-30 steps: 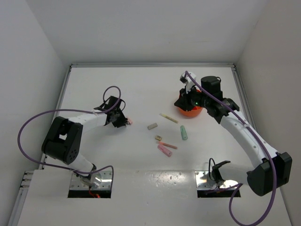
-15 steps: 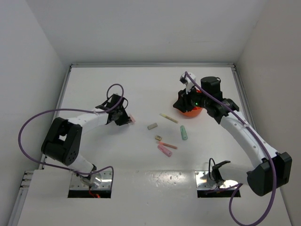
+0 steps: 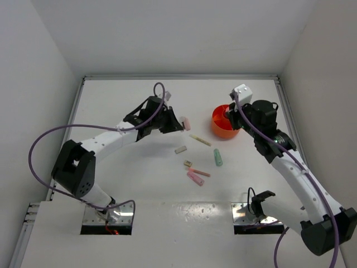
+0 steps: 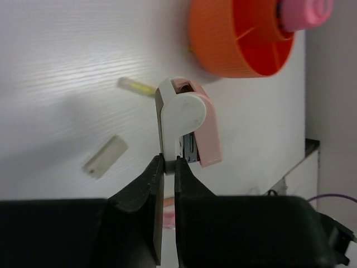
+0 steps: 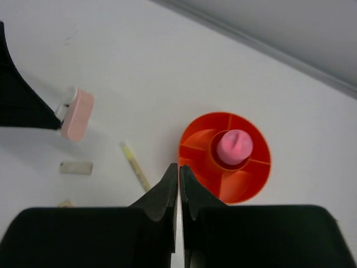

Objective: Sort the stationery into containers
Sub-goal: Place the stapler in the storage box.

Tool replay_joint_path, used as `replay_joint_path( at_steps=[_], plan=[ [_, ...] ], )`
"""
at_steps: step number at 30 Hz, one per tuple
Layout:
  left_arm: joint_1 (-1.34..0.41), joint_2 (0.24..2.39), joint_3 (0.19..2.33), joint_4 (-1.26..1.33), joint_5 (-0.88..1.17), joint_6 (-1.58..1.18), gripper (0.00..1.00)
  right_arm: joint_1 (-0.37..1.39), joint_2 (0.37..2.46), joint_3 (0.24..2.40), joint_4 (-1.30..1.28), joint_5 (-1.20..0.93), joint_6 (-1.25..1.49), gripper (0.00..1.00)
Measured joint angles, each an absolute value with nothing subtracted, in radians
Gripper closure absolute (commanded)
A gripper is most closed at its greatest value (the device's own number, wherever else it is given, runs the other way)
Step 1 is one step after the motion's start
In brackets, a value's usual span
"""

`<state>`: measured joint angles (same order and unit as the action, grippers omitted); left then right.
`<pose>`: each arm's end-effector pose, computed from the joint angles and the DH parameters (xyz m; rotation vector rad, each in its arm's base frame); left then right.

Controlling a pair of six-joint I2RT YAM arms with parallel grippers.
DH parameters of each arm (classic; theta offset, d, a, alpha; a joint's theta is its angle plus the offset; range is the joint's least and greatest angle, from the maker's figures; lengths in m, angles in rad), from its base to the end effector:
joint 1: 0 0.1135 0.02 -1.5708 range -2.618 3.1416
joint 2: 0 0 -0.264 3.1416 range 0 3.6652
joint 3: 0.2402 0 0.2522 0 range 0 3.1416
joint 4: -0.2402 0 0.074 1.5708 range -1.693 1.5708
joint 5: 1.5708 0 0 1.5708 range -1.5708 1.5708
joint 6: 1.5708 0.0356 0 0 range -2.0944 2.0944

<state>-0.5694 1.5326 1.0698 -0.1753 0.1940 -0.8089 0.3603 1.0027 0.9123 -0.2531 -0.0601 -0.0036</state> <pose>0.2855 -0.1909 0.2567 -0.1679 2.3681 -0.9371 0.2149 0.0833 0.3368 -0.3883 1.8853 0.2974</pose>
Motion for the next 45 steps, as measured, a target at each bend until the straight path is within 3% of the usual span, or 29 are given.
replay_joint_path(
  at_steps=[13,24,35,45],
  plan=[
    [-0.68,1.912,1.328,0.192,0.5,-0.89,1.0,0.36,0.936,0.847,-0.158,0.105,-0.007,0.94],
    [-0.682,2.033,1.465,0.299,0.622,-0.96,1.0,0.36,0.928,0.834,-0.143,0.12,-0.015,0.94],
    [-0.719,2.019,1.286,0.444,0.416,-1.109,1.0,0.36,0.921,0.819,-0.134,0.123,-0.019,0.94],
    [-0.748,2.003,1.272,0.515,0.294,-1.182,1.0,0.36,0.907,0.811,-0.128,0.123,-0.019,0.94]
  ],
)
